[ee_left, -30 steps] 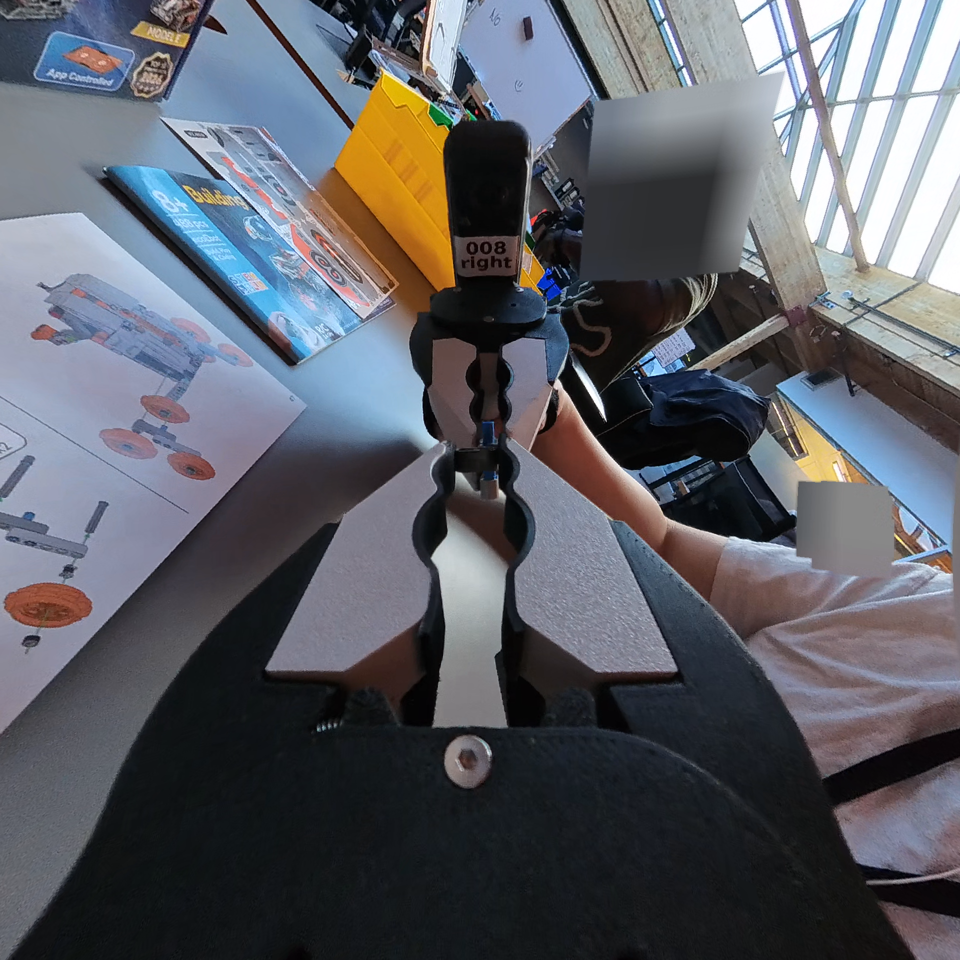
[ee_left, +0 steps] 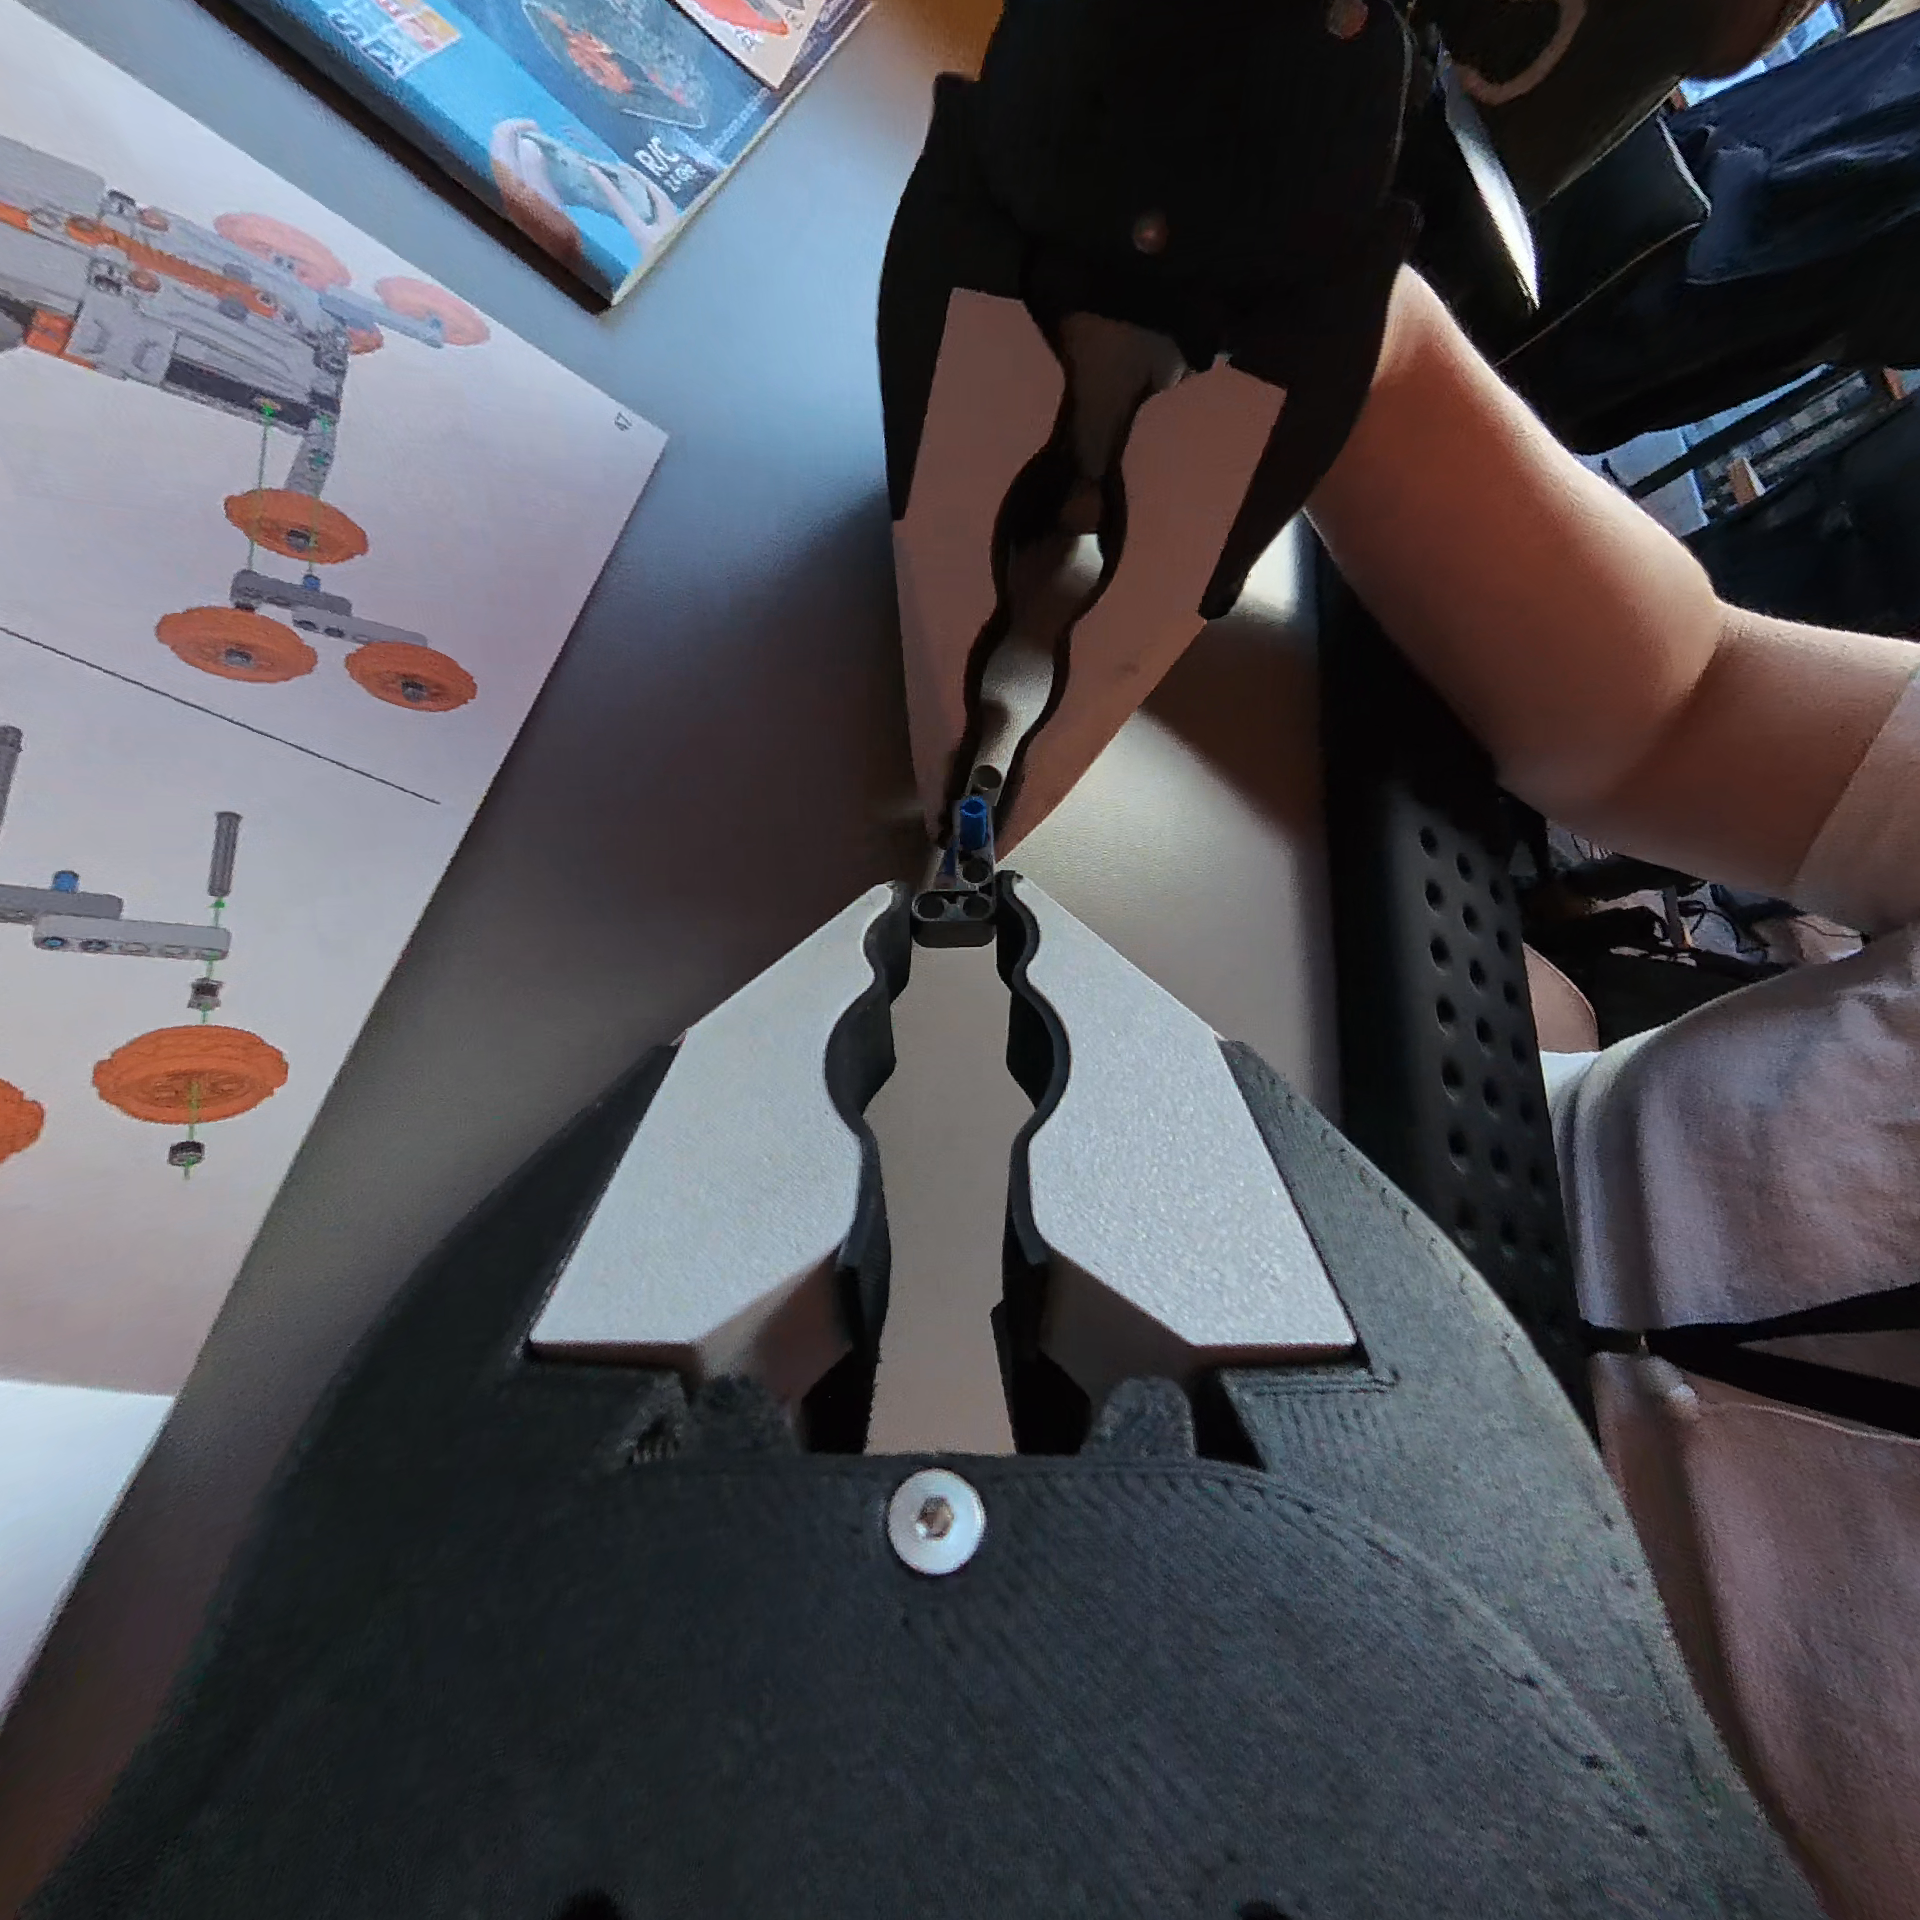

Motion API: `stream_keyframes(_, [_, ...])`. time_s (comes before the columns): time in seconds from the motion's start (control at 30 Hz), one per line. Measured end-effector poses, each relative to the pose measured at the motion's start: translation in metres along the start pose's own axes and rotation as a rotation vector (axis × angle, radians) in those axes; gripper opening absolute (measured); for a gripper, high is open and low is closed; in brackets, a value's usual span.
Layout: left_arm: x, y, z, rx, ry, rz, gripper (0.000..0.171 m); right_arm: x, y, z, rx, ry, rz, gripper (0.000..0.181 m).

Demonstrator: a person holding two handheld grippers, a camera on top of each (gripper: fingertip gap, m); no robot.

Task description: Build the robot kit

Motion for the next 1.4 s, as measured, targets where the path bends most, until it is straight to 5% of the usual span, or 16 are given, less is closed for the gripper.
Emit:
stream_keyframes(0.2, [-0.001, 0.002, -0.003, -0.001, 0.001, 0.016, 0.014, 0.000, -0.006, -0.015, -0.164, 0.279, -0.057, 0.016])
stream_keyframes(0.3, [-0.001, 0.001, -0.001, 0.008, -0.021, 0.012, 0.014, -0.001, -0.001, -0.017, -0.149, 0.242, -0.053, 0.031])
stream_keyframes(0.53, [0.000, 0.001, 0.008, 0.015, -0.123, 0.001, 0.014, 0.012, 0.026, -0.014, -0.088, 0.130, 0.212, 0.022])
stream_keyframes(0.7, [-0.003, -0.002, 0.012, 0.080, -0.241, -0.030, 0.014, 0.008, 0.003, -0.016, -0.105, 0.220, 0.060, 0.016])
stream_keyframes(0.87, [-0.002, 0.000, 0.015, 0.102, -0.275, -0.024, 0.014, 0.010, 0.005, -0.018, -0.108, 0.233, 0.070, 0.007])
stream_keyframes(1.0, [-0.001, 0.002, 0.015, 0.119, -0.285, -0.023, 0.014, 0.015, 0.008, -0.021, -0.101, 0.223, 0.117, 0.017])
stream_keyframes(1.4, [0.005, -0.002, 0.036, 0.241, -0.412, -0.105, 0.014, 0.020, 0.003, -0.039, -0.264, 0.340, -0.068, 0.007])
Point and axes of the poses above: each gripper's, where its closed fingertips meet, y back along the fingers, x out of its top, z = x × y across the jaws, the point moved 9 cm from there along y, back along the fingers, and after that the axes turned 9 degrees about -z, right-handed, at the moved point
